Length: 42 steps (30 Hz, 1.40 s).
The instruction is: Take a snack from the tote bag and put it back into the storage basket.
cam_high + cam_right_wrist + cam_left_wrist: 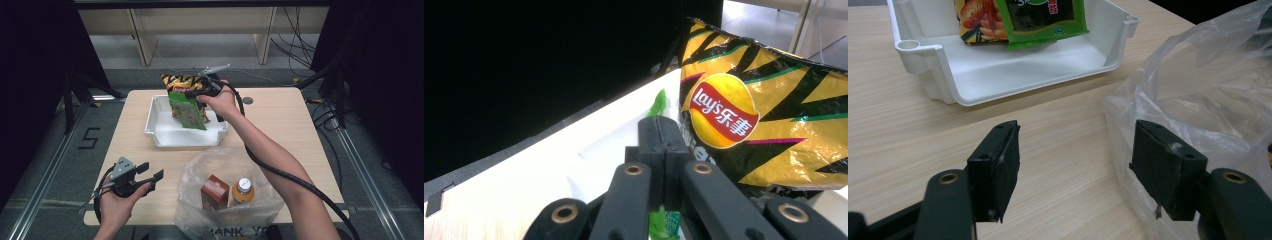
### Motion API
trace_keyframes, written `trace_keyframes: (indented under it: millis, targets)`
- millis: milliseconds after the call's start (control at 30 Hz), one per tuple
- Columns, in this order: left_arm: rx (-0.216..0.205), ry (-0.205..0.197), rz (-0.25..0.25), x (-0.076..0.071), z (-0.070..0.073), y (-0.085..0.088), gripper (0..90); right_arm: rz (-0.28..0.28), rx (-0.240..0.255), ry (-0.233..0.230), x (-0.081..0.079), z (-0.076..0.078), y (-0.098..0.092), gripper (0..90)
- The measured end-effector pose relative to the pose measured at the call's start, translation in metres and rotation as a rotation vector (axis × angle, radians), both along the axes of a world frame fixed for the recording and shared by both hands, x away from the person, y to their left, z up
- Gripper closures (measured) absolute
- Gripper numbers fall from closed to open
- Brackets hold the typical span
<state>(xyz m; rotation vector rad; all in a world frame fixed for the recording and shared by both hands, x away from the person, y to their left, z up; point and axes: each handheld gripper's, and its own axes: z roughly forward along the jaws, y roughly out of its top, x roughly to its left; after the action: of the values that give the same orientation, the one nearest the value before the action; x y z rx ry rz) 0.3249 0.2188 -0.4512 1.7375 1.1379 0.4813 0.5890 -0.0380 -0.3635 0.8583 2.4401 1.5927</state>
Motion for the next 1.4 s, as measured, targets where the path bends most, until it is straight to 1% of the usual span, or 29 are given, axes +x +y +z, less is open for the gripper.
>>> trace_keyframes:
  millis: [33, 100, 133, 200, 300, 333, 367, 433, 467, 500, 567, 600, 667, 700, 733, 767, 800, 833, 867, 933, 967, 1033, 1100, 1133, 1167, 1300, 1333, 1367, 1400]
  targets:
    - [0.0, 0.001, 0.002, 0.0, 0.0, 0.0, 35.2, 0.006, 0.004, 0.003, 0.001, 0.0, 0.0, 90.0]
    - [0.002, 0.002, 0.001, 0.0, 0.0, 0.0, 35.2, -0.009, -0.008, 0.004, 0.001, 0.001, 0.001, 90.0]
    - [0.001, 0.002, 0.0, 0.0, 0.0, -0.001, 35.2, 0.0, 0.0, 0.008, 0.002, 0.0, 0.002, 90.0]
    - [0.0, 0.002, 0.0, 0.0, 0.0, -0.001, 35.2, -0.007, 0.005, -0.007, 0.004, -0.002, 0.004, 90.0]
    - [0.001, 0.002, 0.001, 0.0, 0.0, 0.0, 35.2, -0.009, -0.009, 0.002, 0.006, -0.002, 0.004, 90.0]
    - [0.001, 0.003, -0.001, 0.0, 0.0, 0.0, 35.2, -0.005, 0.001, 0.006, 0.006, -0.003, 0.005, 90.0]
    - [-0.007, 0.005, 0.001, 0.0, -0.001, 0.0, 35.2, -0.009, -0.006, 0.01, 0.006, -0.003, 0.005, 90.0]
    - [-0.011, 0.006, 0.002, 0.0, -0.001, 0.0, 35.3, 0.001, 0.005, 0.012, 0.007, -0.004, 0.007, 90.0]
    - [0.0, 0.0, -0.003, 0.0, -0.001, 0.0, 35.3, -0.001, -0.005, 0.004, 0.007, -0.004, 0.007, 90.0]
    - [0.002, 0.001, 0.0, 0.0, 0.0, 0.0, 35.3, 0.002, 0.006, 0.009, 0.008, -0.005, 0.008, 90.0]
    - [0.004, 0.001, -0.002, 0.0, 0.0, 0.0, 35.3, 0.001, 0.007, 0.002, 0.008, -0.006, 0.009, 90.0]
    - [0.004, 0.002, -0.001, 0.0, -0.001, 0.0, 35.3, 0.001, -0.006, -0.007, 0.009, -0.006, 0.008, 90.0]
    - [0.002, 0.001, -0.002, 0.0, -0.001, -0.001, 35.3, -0.003, -0.002, 0.011, 0.009, -0.007, 0.01, 90.0]
    - [0.002, 0.001, -0.002, 0.0, -0.001, -0.001, 35.3, 0.003, 0.002, 0.012, 0.008, -0.008, 0.011, 90.0]
    - [0.002, 0.001, -0.002, 0.0, -0.001, -0.001, 35.3, -0.008, -0.01, 0.0, 0.009, -0.008, 0.011, 90.0]
    - [0.002, 0.001, -0.002, 0.0, -0.001, -0.001, 35.3, -0.012, -0.007, 0.016, 0.008, -0.008, 0.012, 90.0]
    - [0.003, 0.002, -0.002, 0.0, -0.001, 0.0, 35.3, -0.016, -0.002, -0.007, 0.01, -0.01, 0.013, 90.0]
    - [-0.001, 0.0, -0.004, 0.0, -0.001, 0.0, 35.3, -0.013, -0.002, -0.008, 0.01, -0.011, 0.014, 90.0]
    - [-0.003, 0.0, -0.006, 0.0, -0.001, 0.0, 35.3, 0.004, -0.002, 0.002, 0.01, -0.01, 0.015, 90.0]
    - [-0.008, 0.004, -0.002, 0.0, -0.002, 0.0, 35.3, -0.007, -0.001, 0.012, 0.01, -0.01, 0.016, 90.0]
    - [-0.006, 0.003, -0.003, 0.0, -0.002, 0.0, 35.3, -0.015, -0.014, 0.01, 0.01, -0.01, 0.016, 90.0]
    - [-0.003, 0.001, -0.004, 0.0, -0.001, 0.0, 35.3, -0.015, -0.003, 0.0, 0.011, -0.012, 0.018, 90.0]
    - [-0.001, 0.001, -0.004, 0.0, -0.001, 0.0, 35.3, -0.019, -0.012, 0.004, 0.011, -0.012, 0.017, 90.0]
    - [-0.002, 0.004, -0.001, 0.0, -0.001, 0.0, 35.3, -0.008, -0.009, -0.006, 0.012, -0.013, 0.017, 90.0]
    - [0.001, 0.001, -0.003, 0.0, -0.001, 0.0, 35.3, -0.023, -0.021, 0.001, 0.012, -0.014, 0.016, 90.0]
    - [-0.002, -0.001, -0.006, 0.0, -0.001, 0.001, 35.3, -0.025, -0.025, 0.005, 0.013, -0.019, 0.016, 90.0]
    - [-0.002, -0.001, -0.006, 0.0, -0.001, 0.001, 35.3, -0.022, -0.019, -0.017, 0.014, -0.021, 0.017, 90.0]
    - [-0.002, -0.001, -0.005, 0.0, -0.001, 0.001, 35.4, -0.021, -0.026, -0.006, 0.015, -0.021, 0.016, 90.0]
    - [-0.002, -0.001, -0.005, 0.0, -0.001, 0.001, 35.3, -0.022, -0.029, -0.009, 0.015, -0.022, 0.016, 90.0]
